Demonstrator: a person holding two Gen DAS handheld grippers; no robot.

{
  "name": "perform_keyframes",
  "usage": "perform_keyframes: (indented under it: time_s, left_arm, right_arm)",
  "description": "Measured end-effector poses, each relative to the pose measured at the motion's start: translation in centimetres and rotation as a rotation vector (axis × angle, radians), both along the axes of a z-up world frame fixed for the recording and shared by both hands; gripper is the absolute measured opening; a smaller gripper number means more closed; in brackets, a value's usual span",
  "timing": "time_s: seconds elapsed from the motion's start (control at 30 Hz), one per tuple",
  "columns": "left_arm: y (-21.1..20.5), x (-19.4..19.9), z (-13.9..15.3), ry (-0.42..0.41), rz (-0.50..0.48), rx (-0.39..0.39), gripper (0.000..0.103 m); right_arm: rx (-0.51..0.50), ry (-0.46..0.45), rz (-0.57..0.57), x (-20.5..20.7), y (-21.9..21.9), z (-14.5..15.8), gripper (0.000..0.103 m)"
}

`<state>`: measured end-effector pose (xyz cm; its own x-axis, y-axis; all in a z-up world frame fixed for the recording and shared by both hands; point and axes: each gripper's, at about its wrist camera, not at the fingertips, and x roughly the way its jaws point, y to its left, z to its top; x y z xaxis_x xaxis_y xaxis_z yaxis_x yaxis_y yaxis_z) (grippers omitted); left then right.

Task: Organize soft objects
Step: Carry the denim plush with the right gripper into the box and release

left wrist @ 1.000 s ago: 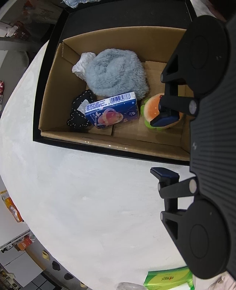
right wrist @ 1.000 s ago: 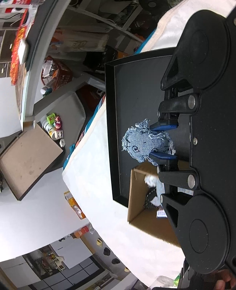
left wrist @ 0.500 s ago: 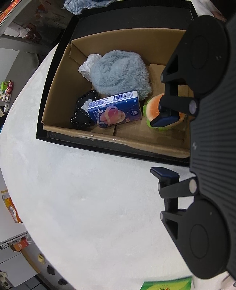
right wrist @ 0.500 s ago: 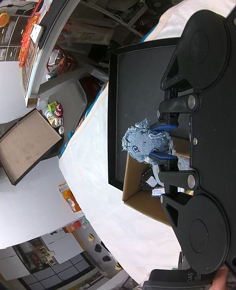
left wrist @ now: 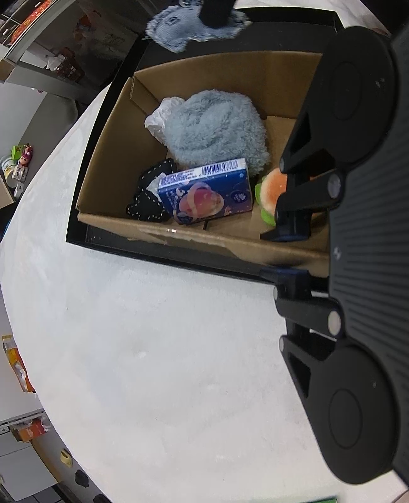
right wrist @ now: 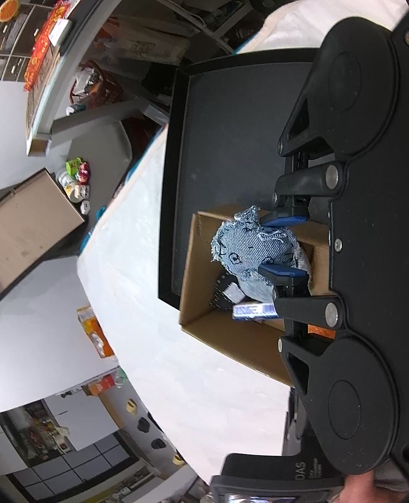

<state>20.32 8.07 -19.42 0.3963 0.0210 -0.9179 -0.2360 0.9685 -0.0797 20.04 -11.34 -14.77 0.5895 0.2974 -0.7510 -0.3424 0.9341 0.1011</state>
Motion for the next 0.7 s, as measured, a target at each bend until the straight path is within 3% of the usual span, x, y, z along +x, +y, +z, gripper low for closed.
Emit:
perform_keyframes:
  time_s: [0.3, 0.4, 0.43, 0.47, 0.7]
  left_arm:
    - [0.5, -0.3, -0.2, -0.005, -0.003, -0.035, 0.013]
    - [0.5, -0.2, -0.2, 0.003, -0.014, -0.037, 0.013]
    - [0.5, -0.2, -0.3, 0.007, -0.017, -0.037, 0.013]
    - [0.6, 0.0, -0.3, 0.009, -0.018, -0.038, 0.013]
    - [0.9, 0.7, -0.5, 0.025, -0.009, -0.043, 0.013]
  right_arm:
    - [-0.005, 0.046, 0.050, -1.3, 1.8, -0.4, 0.027]
    - [-0.004, 0.069, 0.060, -1.6, 2.1, -0.5, 0.036]
    - [-0.002, 0.080, 0.062, -1.6, 2.1, -0.5, 0.050]
    - [-0.001, 0.073, 0.058, -1.8, 2.0, -0.4, 0.058]
    - [0.004, 0.054, 0.008, -1.9, 0.5, 0.2, 0.059]
